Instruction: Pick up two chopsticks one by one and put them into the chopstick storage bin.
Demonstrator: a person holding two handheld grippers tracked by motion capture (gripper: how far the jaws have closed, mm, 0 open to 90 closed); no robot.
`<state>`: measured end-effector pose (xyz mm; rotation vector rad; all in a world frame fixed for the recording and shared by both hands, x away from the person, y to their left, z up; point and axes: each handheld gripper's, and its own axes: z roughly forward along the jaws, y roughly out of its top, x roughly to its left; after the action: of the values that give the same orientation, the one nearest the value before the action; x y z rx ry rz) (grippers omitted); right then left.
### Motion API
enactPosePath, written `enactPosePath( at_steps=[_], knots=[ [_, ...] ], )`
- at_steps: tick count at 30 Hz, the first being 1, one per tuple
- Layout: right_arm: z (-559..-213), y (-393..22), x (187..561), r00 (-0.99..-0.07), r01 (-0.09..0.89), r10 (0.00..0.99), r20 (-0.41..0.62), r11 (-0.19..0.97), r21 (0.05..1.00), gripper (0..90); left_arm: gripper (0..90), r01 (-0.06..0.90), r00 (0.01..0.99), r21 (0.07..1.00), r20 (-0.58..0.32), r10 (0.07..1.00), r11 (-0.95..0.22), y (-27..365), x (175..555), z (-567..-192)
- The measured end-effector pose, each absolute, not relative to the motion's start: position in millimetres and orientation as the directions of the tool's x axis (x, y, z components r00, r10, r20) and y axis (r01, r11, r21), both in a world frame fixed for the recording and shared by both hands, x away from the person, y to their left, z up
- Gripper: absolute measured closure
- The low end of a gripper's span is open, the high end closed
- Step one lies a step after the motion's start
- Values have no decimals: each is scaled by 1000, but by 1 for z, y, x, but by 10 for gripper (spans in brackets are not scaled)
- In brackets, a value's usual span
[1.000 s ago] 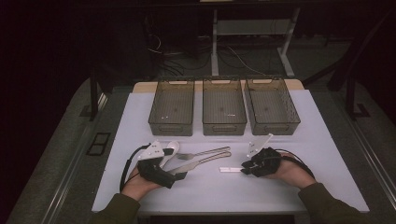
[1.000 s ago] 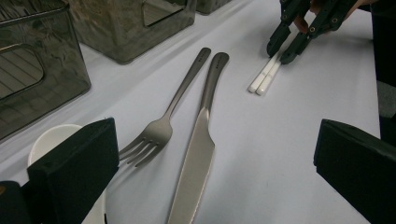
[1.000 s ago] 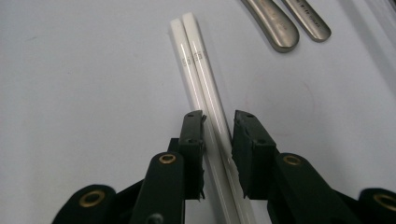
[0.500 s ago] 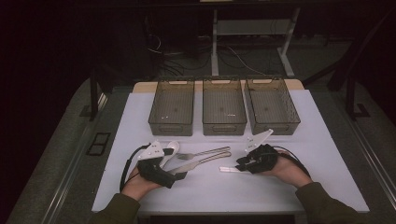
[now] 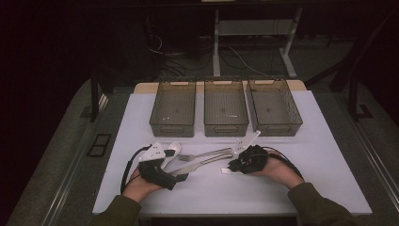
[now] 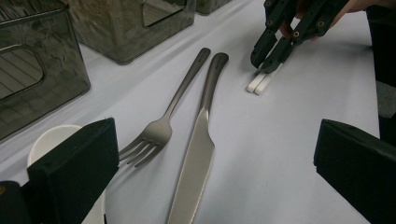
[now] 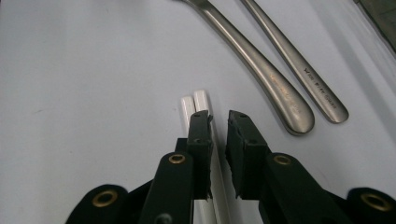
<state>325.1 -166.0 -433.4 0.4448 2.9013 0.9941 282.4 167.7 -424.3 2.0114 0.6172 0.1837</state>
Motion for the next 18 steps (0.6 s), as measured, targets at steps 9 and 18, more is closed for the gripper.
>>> enactPosePath(
  at_steps=[9, 18],
  knots=[
    [-439, -163, 326, -960, 247, 277, 41, 767, 592, 801, 0, 347, 859, 854, -124, 496, -388, 168, 282, -424],
    [-438, -166, 327, -958, 245, 285, 27, 766, 595, 828, 0, 347, 859, 854, -125, 496, -387, 168, 282, -424]
  ],
)
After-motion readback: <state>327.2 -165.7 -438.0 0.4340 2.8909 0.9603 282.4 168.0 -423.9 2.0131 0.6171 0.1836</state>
